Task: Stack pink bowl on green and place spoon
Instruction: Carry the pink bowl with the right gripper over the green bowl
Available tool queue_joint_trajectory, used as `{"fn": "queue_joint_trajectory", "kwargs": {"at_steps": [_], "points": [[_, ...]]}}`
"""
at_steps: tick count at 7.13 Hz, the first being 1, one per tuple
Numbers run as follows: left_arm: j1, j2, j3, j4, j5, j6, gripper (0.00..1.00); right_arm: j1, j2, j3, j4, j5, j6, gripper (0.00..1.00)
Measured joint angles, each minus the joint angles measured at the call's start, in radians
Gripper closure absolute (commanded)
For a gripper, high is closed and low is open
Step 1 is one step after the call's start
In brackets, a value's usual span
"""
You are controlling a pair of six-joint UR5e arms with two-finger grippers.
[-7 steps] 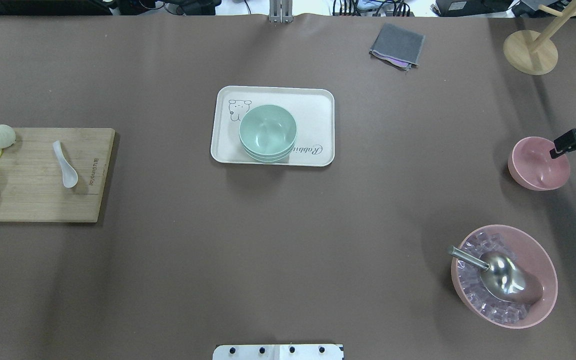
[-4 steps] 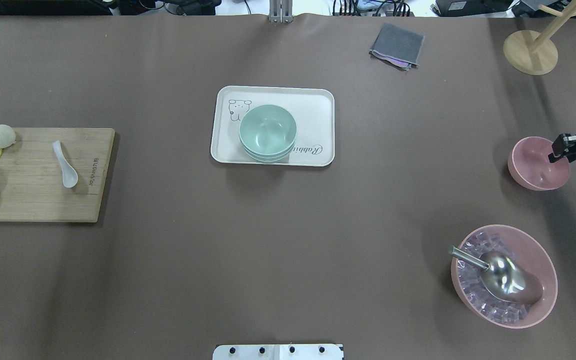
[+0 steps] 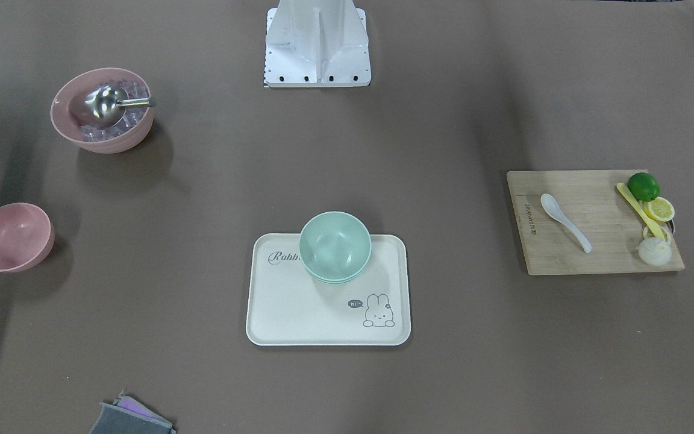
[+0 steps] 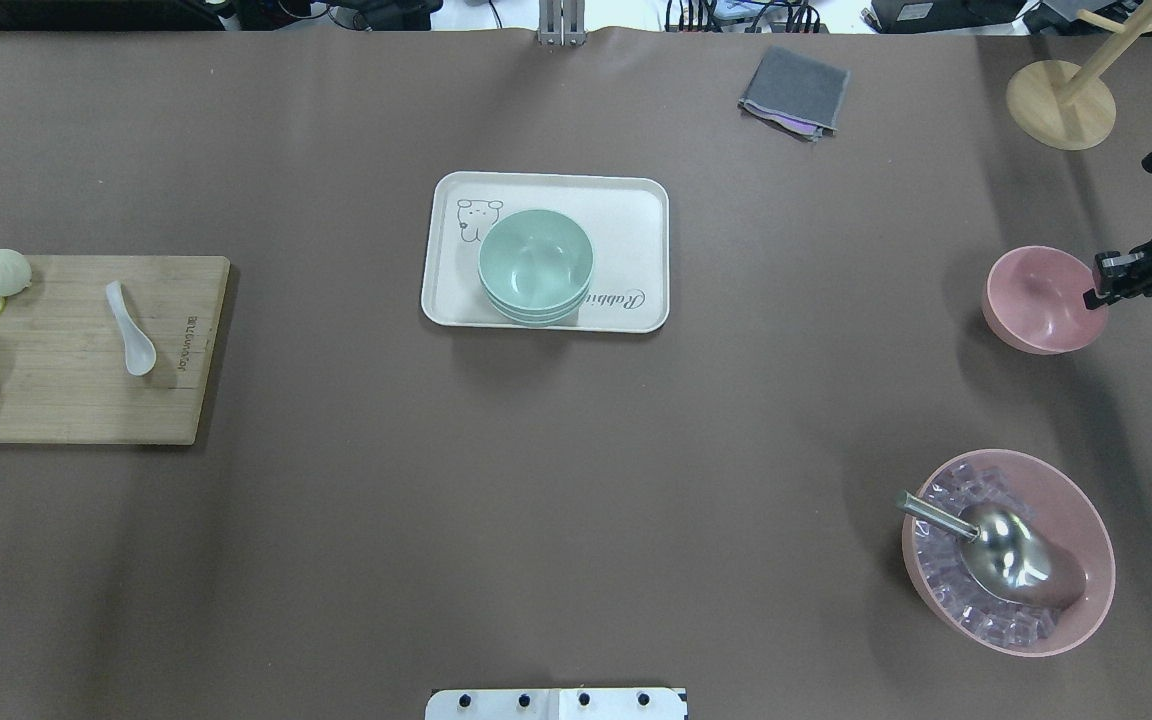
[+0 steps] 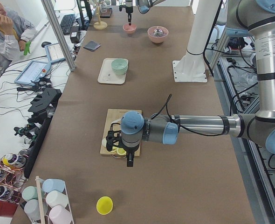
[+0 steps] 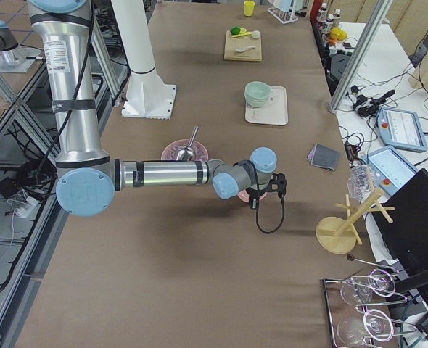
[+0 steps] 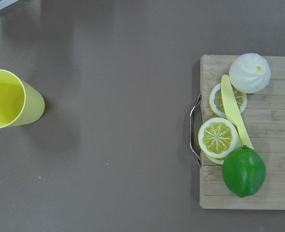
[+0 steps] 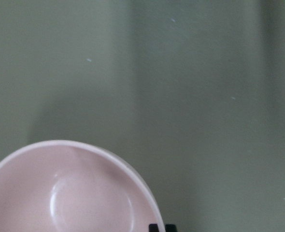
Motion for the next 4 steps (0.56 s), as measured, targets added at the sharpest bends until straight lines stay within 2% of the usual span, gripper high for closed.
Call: {"fn": "queue_joint_trajectory", "kwargs": {"at_steps": [2,4], "points": [[0.129,-0.04,0.002,-0.093,-0.024,-0.238,0.03,-0.041,0.176,0.038,-0.005,0.039,0.358,1.0],[0.22,-0.088,0.003,-0.158,-0.025,-0.407,0.03,-0.143,0.374,0.064,-0.062,0.006,0.698,1.0]]}}
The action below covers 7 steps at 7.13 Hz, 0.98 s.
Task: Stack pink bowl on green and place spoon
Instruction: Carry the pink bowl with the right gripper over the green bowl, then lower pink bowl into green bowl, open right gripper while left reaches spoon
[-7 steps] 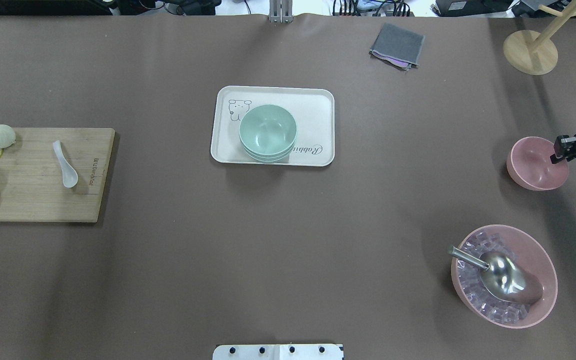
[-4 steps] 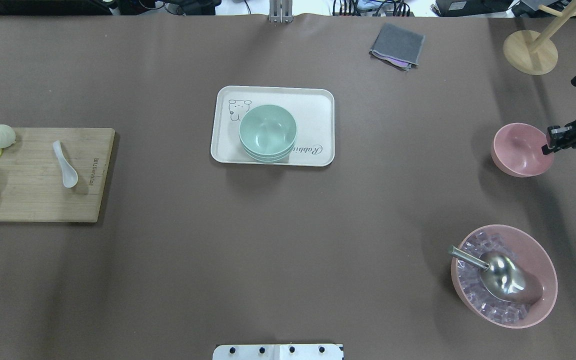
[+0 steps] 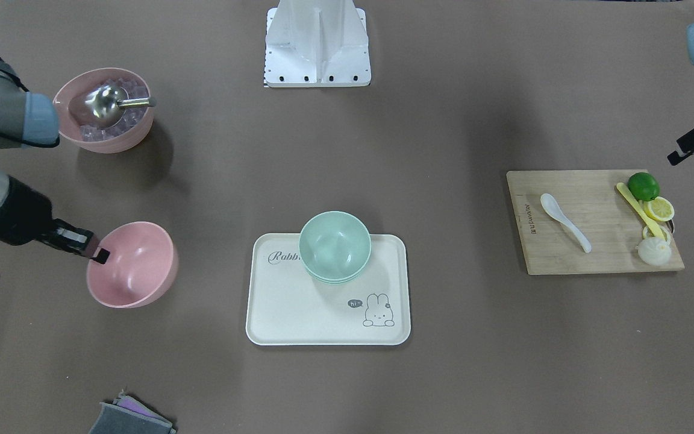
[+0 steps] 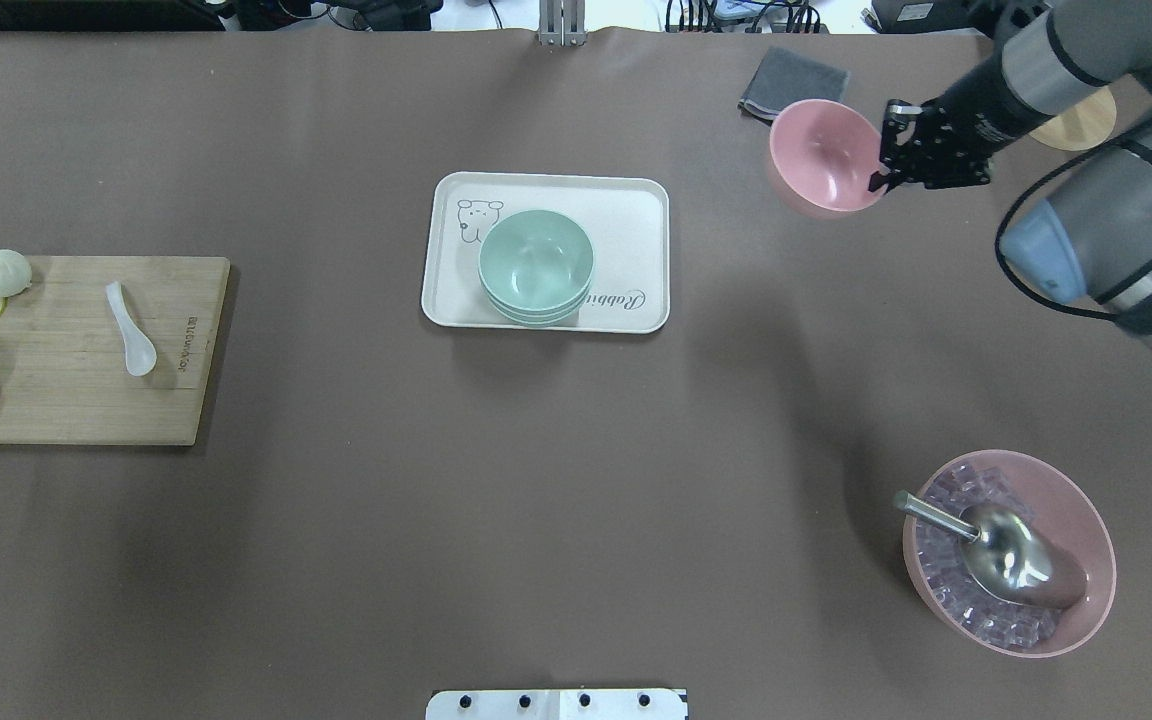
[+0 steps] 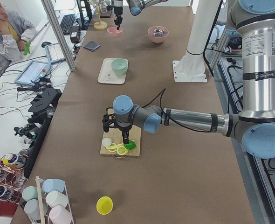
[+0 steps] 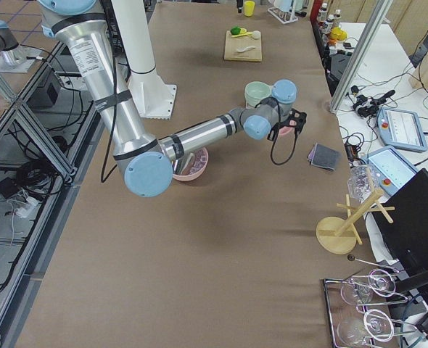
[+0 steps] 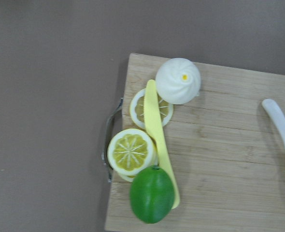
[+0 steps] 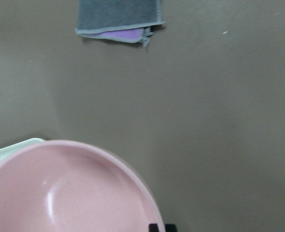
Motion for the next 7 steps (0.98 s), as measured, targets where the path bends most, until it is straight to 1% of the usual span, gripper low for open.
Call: {"fn": "queue_joint_trajectory", "kwargs": {"at_steps": [2,3,5,7], "points": [[0.045,-0.046,0.003,-0.009,0.003,-0.089,0.03,-0.164,0.196,0.012,-0.186,-0.147,0.137,1.0],[0.054,-0.057,0.005,-0.009,0.003,-0.105,0.03,-0.229,0.271,-0.009,-0.242,-0.204,0.167,1.0],[0.061,-0.067,0.008,-0.008,0.004,-0.114,0.03,-0.299,0.372,-0.102,-0.272,-0.246,0.183,1.0],[0.064,-0.071,0.01,-0.005,0.005,-0.118,0.03,-0.326,0.392,-0.144,-0.274,-0.252,0.179,1.0]]}}
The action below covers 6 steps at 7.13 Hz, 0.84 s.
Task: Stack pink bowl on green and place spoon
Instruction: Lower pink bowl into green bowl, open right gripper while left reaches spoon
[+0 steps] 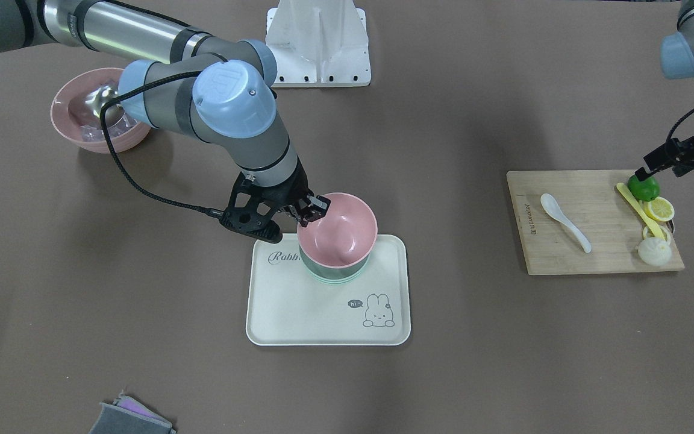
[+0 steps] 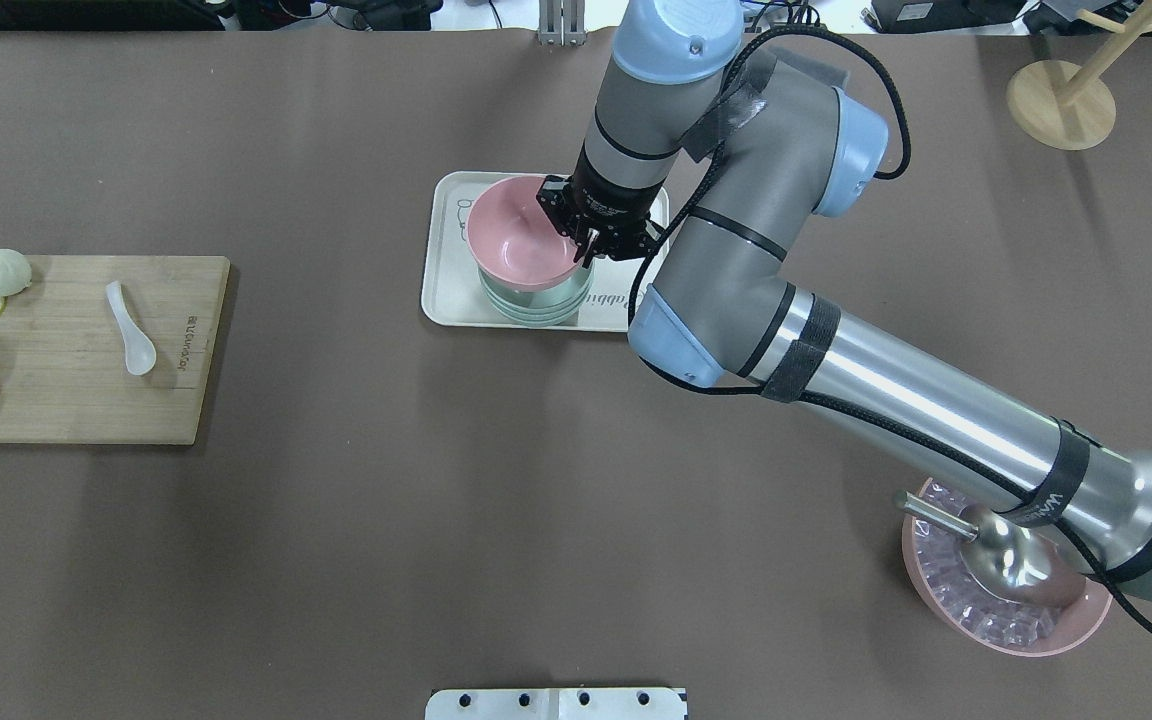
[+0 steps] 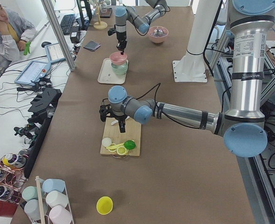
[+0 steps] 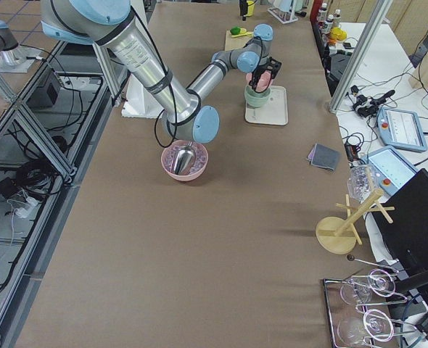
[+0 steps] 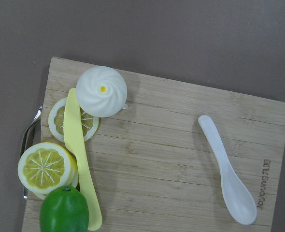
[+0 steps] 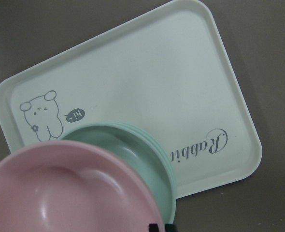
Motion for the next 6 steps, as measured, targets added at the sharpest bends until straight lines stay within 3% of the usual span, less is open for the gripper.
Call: {"fn": "queue_joint_trajectory", "kwargs": {"at_steps": [1,2,3,6], "points": [[0.0,-0.003,0.001,0.001,0.0,-0.007,0.03,-0.005,0.001,-0.007,0.0,0.001,-0.003,1.0],[0.002,-0.005,0.003,0.002,0.0,-0.014,0.03,-0.007,0.001,-0.009,0.0,0.003,-0.004,0.25],[0.008,-0.012,0.015,0.002,0.004,-0.018,0.03,-0.007,-0.001,-0.013,0.0,0.002,-0.004,0.0],[0.104,-0.123,0.123,-0.003,0.077,-0.172,0.03,0.018,0.019,-0.027,0.001,-0.002,0.002,0.0]]}}
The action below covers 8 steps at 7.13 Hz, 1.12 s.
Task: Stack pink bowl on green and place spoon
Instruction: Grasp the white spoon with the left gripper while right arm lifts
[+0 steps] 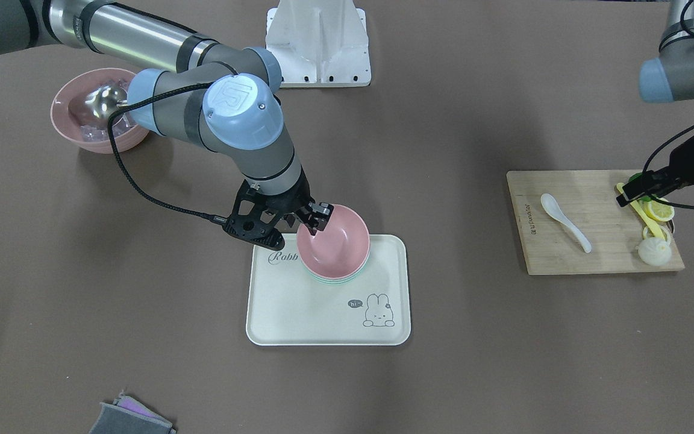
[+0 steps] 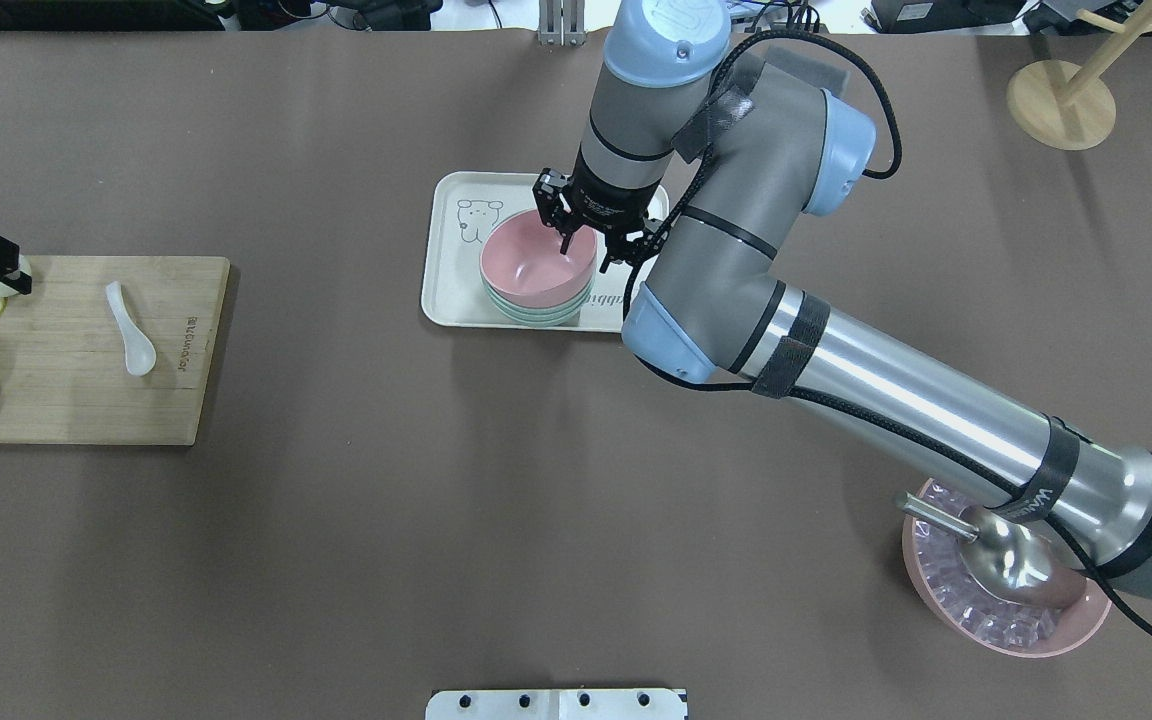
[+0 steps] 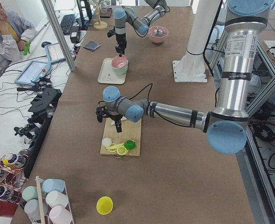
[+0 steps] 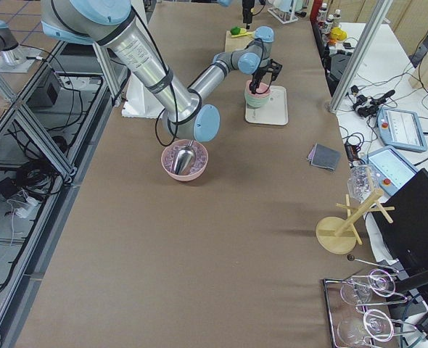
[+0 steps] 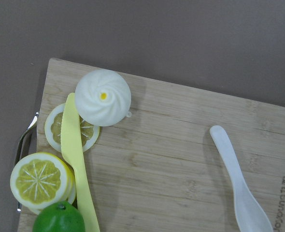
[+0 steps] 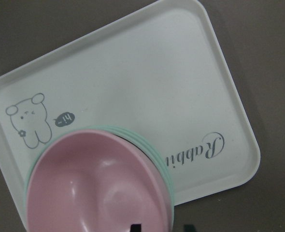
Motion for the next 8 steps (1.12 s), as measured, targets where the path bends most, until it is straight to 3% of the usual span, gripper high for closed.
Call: {"fn": "queue_joint_trajectory", "kwargs": {"at_steps": [1,3,5,7,8], "points": [[0.053,-0.04,0.016,-0.001,0.027,-0.097,0.07,0.032,-0.001,0.008,-0.001,0.035,-0.003,0.0],[0.159,-0.1,0.038,-0.002,0.124,-0.224,0.32,0.078,-0.057,0.06,-0.001,0.084,-0.019,0.0],[0.189,-0.119,0.065,-0.003,0.153,-0.254,0.45,0.095,-0.096,0.1,-0.002,0.092,-0.033,0.0],[0.192,-0.122,0.089,-0.004,0.156,-0.255,0.67,0.097,-0.116,0.124,-0.003,0.091,-0.035,0.0],[0.193,-0.123,0.1,-0.005,0.156,-0.256,0.9,0.098,-0.123,0.129,-0.003,0.088,-0.036,0.0]]}}
